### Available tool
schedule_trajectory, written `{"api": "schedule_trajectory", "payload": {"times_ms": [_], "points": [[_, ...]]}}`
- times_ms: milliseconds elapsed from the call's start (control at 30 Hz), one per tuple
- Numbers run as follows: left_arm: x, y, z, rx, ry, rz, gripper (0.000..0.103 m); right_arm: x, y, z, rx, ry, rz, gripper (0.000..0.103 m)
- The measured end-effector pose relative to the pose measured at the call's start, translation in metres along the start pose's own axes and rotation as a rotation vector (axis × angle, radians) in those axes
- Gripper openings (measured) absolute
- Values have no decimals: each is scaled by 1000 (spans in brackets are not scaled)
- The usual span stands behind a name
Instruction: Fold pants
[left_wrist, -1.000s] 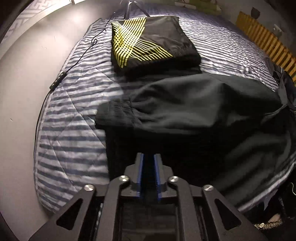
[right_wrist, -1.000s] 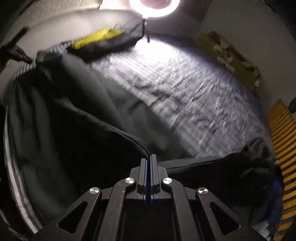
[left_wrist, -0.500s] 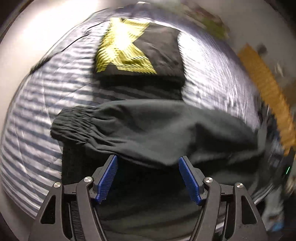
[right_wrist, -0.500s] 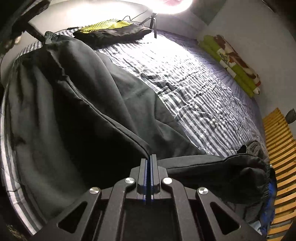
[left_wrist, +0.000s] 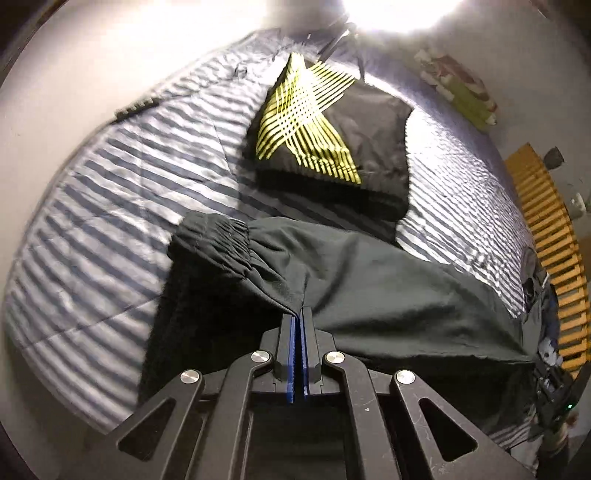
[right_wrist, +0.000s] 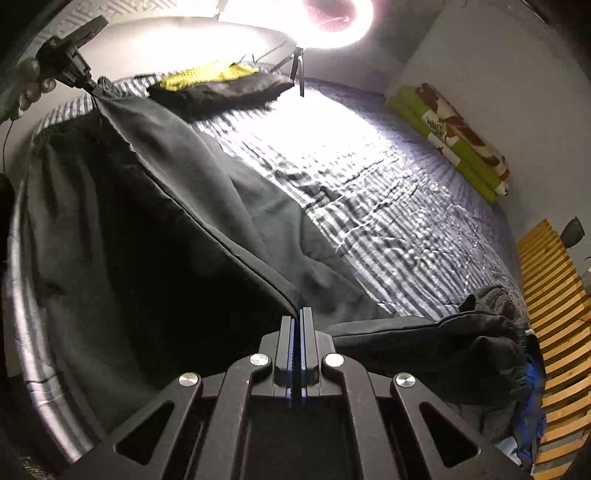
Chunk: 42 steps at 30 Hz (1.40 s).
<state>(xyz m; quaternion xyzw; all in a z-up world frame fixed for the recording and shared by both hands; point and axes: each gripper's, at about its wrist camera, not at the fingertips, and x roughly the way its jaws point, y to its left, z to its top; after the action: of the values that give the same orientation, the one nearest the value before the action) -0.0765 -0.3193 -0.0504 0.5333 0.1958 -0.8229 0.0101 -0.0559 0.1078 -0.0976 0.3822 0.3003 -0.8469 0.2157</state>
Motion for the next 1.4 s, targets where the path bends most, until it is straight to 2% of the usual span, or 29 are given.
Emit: {"api": "schedule_trajectory", "payload": {"times_ms": [133, 200, 300, 367, 567, 633, 700, 800, 867, 933, 1000, 1067, 1233, 1367, 1400], "points": [[-30, 4, -32, 36, -23, 4, 2, -31, 8, -11, -2, -22, 3, 2], [-36, 16, -56, 23, 6, 4, 2, -40, 16, -21, 13, -13, 25, 2], [-23, 33, -85, -6, 56, 19, 2, -40, 43, -44, -33, 29, 34, 2], [-18, 42, -100, -34, 64, 3, 2, -35, 57, -54, -46, 58, 47, 2], [-11, 49, -125, -21, 76, 13, 2, -22, 71, -69, -31, 112, 68, 2], [-11, 44, -131, 18, 79, 29, 2, -24, 71, -68, -31, 113, 62, 2], [-12, 39, -135, 59, 99, 2, 4, -25, 69, -67, -34, 117, 57, 2], [-33, 42, -132, 53, 81, -37, 10, -22, 69, -68, -50, 136, 44, 2], [-55, 51, -123, 37, 17, -46, 24, -22, 70, -67, -50, 143, 43, 2], [-71, 65, -103, -8, -46, -22, 35, -21, 73, -68, -54, 148, 46, 2], [-80, 70, -76, -52, -78, -67, 35, -19, 77, -67, -67, 159, 46, 2], [-81, 62, -55, -7, -96, -60, 35, -19, 80, -67, -79, 163, 39, 2], [-27, 36, -16, 82, -11, 11, 33, -18, 75, -65, -54, 170, 40, 2], [44, 46, -32, 95, 144, 97, 32, -20, 80, -68, -55, 174, 41, 2], [53, 48, -37, 105, 153, 111, 32, -18, 80, -69, -46, 177, 45, 2]]}}
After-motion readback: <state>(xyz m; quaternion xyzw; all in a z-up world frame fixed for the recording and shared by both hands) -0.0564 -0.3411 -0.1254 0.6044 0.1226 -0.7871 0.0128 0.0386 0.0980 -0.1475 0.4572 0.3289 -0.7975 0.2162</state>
